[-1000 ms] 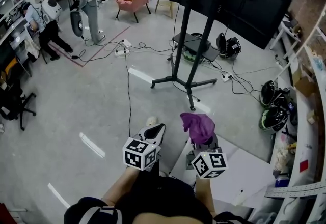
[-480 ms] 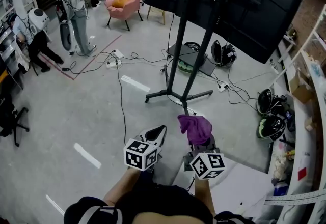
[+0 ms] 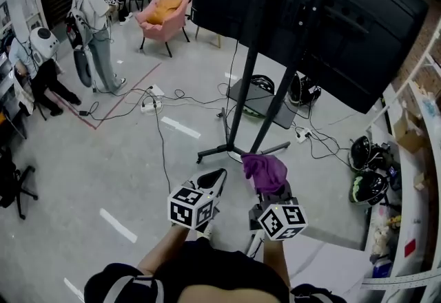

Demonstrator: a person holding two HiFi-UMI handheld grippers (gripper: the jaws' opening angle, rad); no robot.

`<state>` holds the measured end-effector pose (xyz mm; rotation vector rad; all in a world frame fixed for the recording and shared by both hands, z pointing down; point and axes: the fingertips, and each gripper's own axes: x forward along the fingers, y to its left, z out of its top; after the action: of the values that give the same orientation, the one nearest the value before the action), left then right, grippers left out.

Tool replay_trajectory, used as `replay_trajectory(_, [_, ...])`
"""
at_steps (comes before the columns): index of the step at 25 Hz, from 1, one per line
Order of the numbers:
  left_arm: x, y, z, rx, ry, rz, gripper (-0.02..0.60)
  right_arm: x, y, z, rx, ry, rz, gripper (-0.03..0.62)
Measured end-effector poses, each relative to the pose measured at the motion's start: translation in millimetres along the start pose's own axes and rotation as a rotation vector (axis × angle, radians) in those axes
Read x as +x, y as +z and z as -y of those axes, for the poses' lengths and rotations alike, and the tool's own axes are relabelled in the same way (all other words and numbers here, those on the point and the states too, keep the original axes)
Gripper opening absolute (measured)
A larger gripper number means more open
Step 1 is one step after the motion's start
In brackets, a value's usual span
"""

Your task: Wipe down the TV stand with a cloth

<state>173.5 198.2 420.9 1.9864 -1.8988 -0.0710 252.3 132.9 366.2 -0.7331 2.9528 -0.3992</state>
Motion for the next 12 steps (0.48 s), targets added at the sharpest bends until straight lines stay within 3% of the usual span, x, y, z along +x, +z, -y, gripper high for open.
replay_trajectory(12, [36.3, 27.3, -65.3, 0.001, -0.045, -0.005, 0.006, 87.4, 0.1, -1.8, -0.006, -0.008, 0.005, 0.064])
